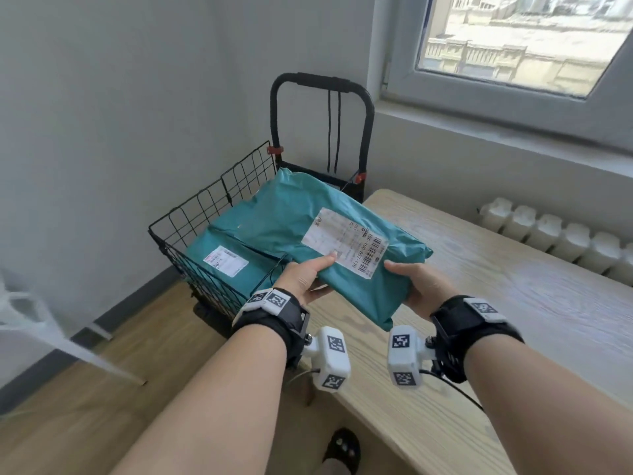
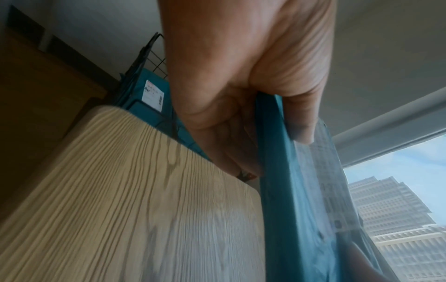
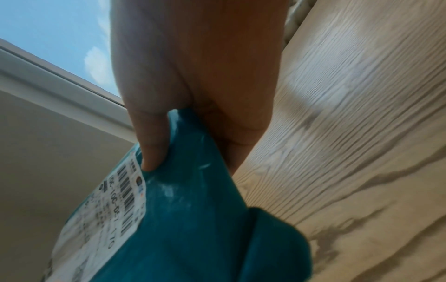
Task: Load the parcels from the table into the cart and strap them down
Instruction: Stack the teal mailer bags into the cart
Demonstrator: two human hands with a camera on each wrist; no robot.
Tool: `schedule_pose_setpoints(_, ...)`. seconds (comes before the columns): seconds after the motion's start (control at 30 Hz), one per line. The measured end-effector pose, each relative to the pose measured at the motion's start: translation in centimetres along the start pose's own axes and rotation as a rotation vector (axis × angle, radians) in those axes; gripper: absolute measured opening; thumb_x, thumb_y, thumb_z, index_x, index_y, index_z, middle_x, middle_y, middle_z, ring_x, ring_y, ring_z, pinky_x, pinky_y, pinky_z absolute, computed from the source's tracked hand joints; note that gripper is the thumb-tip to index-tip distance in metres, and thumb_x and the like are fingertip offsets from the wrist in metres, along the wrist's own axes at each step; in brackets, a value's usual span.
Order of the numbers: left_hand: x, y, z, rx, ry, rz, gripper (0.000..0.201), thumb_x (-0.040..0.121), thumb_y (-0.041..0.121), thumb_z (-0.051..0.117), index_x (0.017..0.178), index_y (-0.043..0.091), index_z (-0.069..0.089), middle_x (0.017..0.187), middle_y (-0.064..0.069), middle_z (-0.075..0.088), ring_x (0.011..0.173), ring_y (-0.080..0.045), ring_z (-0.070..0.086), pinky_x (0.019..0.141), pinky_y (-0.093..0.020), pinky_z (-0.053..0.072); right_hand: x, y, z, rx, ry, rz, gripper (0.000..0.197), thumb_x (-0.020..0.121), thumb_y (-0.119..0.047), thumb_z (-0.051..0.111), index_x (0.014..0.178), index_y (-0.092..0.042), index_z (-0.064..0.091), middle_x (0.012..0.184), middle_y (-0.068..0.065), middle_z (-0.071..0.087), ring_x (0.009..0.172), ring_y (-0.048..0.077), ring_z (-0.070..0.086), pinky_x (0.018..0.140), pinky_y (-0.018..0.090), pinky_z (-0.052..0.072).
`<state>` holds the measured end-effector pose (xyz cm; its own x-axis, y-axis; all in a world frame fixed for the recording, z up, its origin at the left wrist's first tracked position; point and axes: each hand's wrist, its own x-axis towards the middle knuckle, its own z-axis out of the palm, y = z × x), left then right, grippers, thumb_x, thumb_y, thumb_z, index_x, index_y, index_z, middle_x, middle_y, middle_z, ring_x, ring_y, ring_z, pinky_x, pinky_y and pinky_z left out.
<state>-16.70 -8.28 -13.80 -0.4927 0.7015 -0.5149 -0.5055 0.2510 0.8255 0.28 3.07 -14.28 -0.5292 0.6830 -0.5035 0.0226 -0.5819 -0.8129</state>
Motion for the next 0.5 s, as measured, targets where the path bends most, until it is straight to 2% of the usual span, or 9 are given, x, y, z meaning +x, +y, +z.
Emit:
schedule_pose_setpoints(0.07,1.8,1.5,-1.2,0.002,0.025,-0.001,0.01,0.085,0.015,0.072,0.088,0.012,0.063,0.084,-0.007,0.069,0.076,-0.018,0.065,0.056,-0.027,0.057,1.8,-0.4,1.7,0.007,-0.002,0.007,0.04,0.087,-0.004,0.067,0.125,-0.009,0.059,0.114,0.008,0.071,0.104,0.023,0.067,0.082,0.036,0.056)
schedule_pose_setpoints(0.2,5.8,4.2,-3.1,0.008,0.058,-0.027,0.018,0.083,0.018,0.074,0.095,0.011,0.062,0.09,-0.009,0.07,0.079,-0.019,0.066,0.057,-0.029,0.056,5.3,-1.7,4.6,0.006,-0.01,0.027,0.034,0.09,-0.003,0.063,0.122,-0.01,0.06,0.111,0.007,0.072,0.095,0.019,0.068,0.074,0.032,0.055)
schedule_pose_setpoints(0.27,7.5,5.4,-3.6,-0.009,0.074,-0.041,0.019,0.083,0.019,0.074,0.096,0.011,0.062,0.089,-0.009,0.069,0.078,-0.02,0.065,0.056,-0.029,0.056,7.1,-2.5,5.7,0.012,-0.01,0.032,0.035,0.09,-0.003,0.063,0.123,-0.01,0.059,0.112,0.007,0.072,0.097,0.02,0.068,0.078,0.033,0.055)
schedule_pose_setpoints(0.4,10.5,7.2,-5.1,-0.065,0.132,-0.044,0.039,0.083,0.019,0.075,0.117,0.008,0.06,0.096,-0.009,0.07,0.079,-0.02,0.066,0.054,-0.026,0.056,10.2,-3.4,7.3,-0.005,-0.02,0.057,0.034,0.09,-0.002,0.062,0.123,-0.01,0.059,0.114,0.008,0.071,0.106,0.023,0.066,0.092,0.04,0.053)
schedule_pose_setpoints(0.5,12.5,8.5,-6.8,-0.1,0.189,-0.025,0.05,0.084,0.019,0.074,0.127,0.003,0.056,0.101,-0.011,0.069,0.079,-0.02,0.066,0.052,-0.026,0.055,12.3,-3.7,8.9,-0.011,-0.022,0.079,0.036,0.09,-0.001,0.061,0.125,-0.01,0.058,0.117,0.009,0.07,0.111,0.026,0.064,0.1,0.044,0.049)
